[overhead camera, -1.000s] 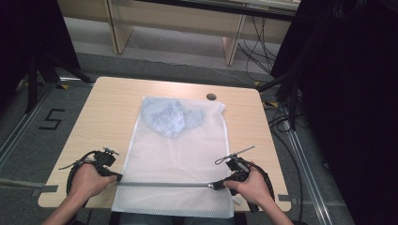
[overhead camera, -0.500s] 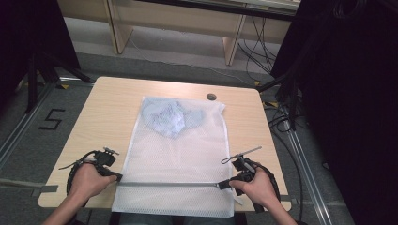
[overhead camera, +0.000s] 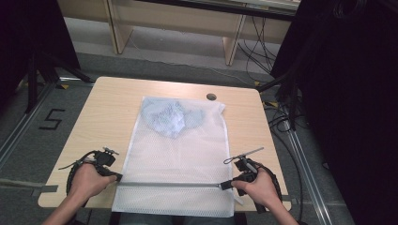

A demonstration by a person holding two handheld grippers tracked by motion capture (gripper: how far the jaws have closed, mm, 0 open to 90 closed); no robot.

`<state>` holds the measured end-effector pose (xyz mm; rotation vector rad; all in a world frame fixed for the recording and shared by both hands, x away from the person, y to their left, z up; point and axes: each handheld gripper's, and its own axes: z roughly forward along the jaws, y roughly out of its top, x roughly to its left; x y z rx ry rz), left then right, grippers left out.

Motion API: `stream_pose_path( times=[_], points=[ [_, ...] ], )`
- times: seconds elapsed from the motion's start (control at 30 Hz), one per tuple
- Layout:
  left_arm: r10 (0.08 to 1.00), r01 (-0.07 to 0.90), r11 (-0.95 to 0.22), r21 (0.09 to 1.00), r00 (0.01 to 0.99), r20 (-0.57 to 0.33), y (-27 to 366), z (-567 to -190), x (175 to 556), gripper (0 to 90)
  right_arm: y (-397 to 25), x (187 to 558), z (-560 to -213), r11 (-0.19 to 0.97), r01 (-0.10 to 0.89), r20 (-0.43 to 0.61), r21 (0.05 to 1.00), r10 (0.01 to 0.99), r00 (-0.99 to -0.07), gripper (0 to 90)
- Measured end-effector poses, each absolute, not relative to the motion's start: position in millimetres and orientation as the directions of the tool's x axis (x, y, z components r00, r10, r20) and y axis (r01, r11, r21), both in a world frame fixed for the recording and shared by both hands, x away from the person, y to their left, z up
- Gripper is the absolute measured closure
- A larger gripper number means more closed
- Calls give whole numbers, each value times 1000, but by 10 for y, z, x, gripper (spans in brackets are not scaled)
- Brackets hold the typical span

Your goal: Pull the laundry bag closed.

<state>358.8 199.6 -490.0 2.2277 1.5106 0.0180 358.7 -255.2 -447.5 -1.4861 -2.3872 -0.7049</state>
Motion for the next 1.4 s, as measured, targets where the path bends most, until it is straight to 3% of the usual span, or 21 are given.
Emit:
stream_pose_path(
  times=[0.93,1.07,1.2,1.4],
  points=[
    [885,879,-303,367,403,-235,1998,-4901,3589,899,-2730,3581,-4523,319,907,446,275,793,-414,868],
    [885,879,-303,368,402,-233,1995,-4901,3589,900,-2764,3603,-4532,365,887,443,283,770,-458,868],
    [886,880,-302,367,401,-234,1994,-4900,3589,899,-2731,3571,-4527,299,912,446,281,801,-399,868],
    [884,878,-307,368,406,-231,1996,-4900,3591,899,-2752,3585,-4543,305,912,439,273,804,-401,868]
  ],
)
